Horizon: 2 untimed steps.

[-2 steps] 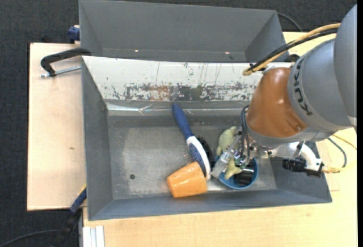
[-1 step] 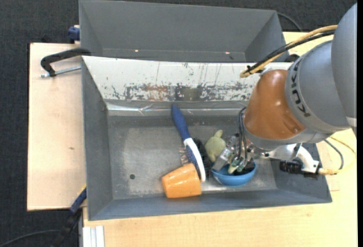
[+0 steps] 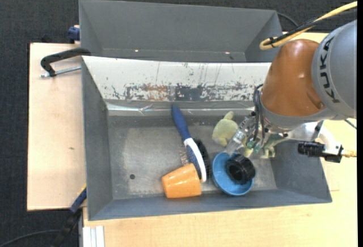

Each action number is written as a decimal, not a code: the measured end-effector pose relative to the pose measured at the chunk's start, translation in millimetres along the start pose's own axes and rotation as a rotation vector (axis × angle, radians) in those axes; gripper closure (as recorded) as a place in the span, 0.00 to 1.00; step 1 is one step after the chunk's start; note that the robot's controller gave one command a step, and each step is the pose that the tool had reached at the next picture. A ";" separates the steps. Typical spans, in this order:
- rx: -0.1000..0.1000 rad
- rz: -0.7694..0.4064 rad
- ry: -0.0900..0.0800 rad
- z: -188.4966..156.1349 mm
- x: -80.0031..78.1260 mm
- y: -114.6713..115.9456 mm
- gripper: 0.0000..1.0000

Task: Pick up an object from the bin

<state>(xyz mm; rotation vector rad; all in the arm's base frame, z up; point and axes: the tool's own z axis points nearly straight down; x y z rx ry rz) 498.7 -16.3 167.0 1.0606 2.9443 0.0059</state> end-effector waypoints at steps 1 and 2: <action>0.003 -0.002 0.004 -12.0 -1.0 1.5 1.00; 0.003 -0.004 0.004 -25.6 -2.1 2.9 1.00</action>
Offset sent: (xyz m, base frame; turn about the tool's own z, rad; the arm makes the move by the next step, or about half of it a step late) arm 0.0001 0.0001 0.0105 0.0000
